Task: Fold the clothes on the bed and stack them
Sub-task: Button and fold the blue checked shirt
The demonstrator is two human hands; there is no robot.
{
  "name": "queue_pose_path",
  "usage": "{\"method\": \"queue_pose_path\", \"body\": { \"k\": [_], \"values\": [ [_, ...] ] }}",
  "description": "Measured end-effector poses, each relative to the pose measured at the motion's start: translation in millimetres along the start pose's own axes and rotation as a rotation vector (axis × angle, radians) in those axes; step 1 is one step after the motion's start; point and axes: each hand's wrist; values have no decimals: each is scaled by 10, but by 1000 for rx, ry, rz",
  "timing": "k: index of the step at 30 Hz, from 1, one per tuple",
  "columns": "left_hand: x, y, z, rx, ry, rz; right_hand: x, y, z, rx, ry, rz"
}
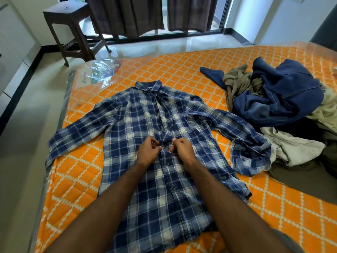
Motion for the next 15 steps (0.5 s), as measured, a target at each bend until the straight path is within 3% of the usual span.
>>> {"method": "queue_pose_path", "body": {
  "k": [3,7,10,12,15],
  "values": [
    [-47,70,4,-4,-221,-133,20,118,335,-10,72,53],
    [-232,260,-151,-102,-645,-393,-30,256,1057,-146,678,286],
    [-519,463,-443,78,-771,-530,-135,521,1653,-187,963,163],
    [-642,595,-660,254,-846,-614,-231,713,1922,-124,1082,48],
    [-709,804,-970,499,-899,-612,-420,941,2114,-50,1177,68]
  ]
}}
Point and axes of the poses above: each hand's wrist, its own y-axis away from the middle knuckle, its own z-axis out of the back of the hand, x = y × z, and after that the axes turned 2 degrees about x, right-handed
